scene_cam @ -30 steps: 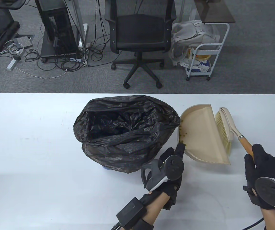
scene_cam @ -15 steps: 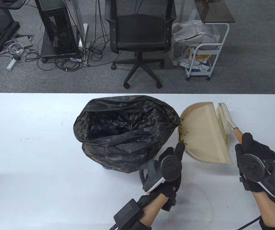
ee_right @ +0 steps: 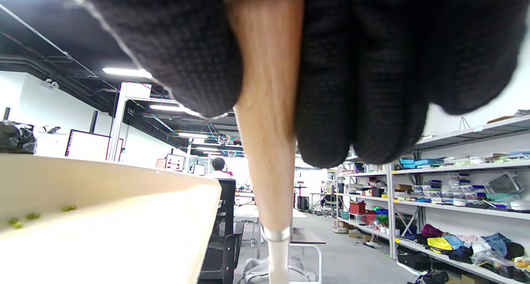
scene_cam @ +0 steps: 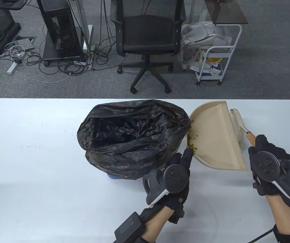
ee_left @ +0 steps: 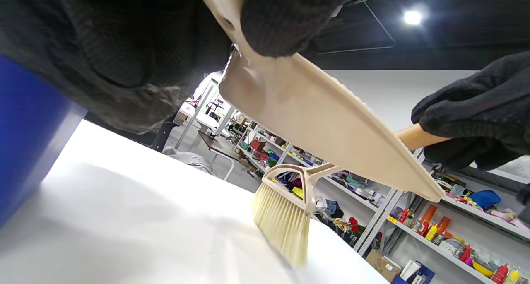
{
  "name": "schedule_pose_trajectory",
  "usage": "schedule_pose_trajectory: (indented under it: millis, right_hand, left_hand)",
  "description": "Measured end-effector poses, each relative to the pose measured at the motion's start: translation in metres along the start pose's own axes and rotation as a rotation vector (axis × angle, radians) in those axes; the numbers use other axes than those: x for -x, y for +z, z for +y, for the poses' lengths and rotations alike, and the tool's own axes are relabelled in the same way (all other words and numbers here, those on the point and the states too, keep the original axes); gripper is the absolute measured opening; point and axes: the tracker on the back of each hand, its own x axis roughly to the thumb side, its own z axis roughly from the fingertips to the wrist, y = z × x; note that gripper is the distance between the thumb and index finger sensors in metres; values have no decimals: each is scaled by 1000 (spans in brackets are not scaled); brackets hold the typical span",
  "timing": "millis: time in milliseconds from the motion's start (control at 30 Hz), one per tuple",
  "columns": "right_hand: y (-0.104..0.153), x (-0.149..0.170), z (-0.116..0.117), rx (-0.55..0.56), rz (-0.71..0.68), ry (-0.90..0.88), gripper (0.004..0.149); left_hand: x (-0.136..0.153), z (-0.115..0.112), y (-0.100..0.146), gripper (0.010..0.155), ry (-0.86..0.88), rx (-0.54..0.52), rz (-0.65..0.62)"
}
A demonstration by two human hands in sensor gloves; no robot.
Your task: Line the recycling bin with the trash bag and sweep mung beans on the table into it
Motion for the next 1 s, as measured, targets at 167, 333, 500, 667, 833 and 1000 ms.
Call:
schedule_pose_trajectory:
  millis: [167,333,500,667,833,1000]
  right_hand:
    - [-2,6,-1,-9,31,-26,54]
    - [-2,13,-3,-19,55,-48,54]
    - [-2,16,-3,-28,64,-65,54]
    - [0,12,-2,-29,52,-50,54]
    - [0,9,-1,-27,47,-46,54]
    - [-1,7,0,-28,47,-45,54]
  left_hand:
    - [-4,12,5,64,15,-17,-15]
    - [-9,27,8,64,38,-45,-25]
    - [-11,44,10,64,58,-76,-26]
    - [-10,64,12,64,71,-108,-16]
    - [-7,87,19,64,92,-140,-10]
    - [-6,112,28,64,99,-176,-15]
